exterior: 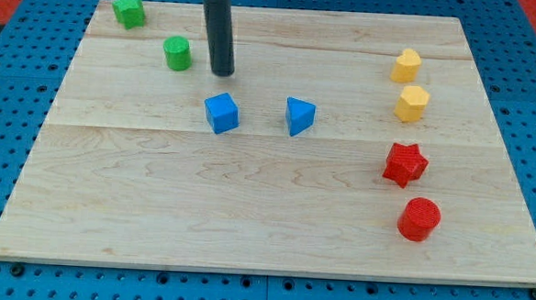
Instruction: Move the green circle parallel to the blue cube
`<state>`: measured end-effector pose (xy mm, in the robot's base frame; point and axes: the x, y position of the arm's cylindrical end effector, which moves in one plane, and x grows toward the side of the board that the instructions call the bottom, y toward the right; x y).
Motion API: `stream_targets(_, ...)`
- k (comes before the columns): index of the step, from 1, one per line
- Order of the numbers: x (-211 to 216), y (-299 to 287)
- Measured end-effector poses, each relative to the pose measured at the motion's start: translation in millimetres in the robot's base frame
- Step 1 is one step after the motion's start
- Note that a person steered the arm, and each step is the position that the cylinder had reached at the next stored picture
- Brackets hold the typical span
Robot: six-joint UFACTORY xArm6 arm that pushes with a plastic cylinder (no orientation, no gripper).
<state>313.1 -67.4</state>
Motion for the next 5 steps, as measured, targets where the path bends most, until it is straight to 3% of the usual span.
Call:
stream_targets(1, -55.5, -36.6)
stream_targets(2, -14.5, -91.0)
stream_targets(4, 57.1, -84.3)
stream_targets(5, 47.9, -89.5)
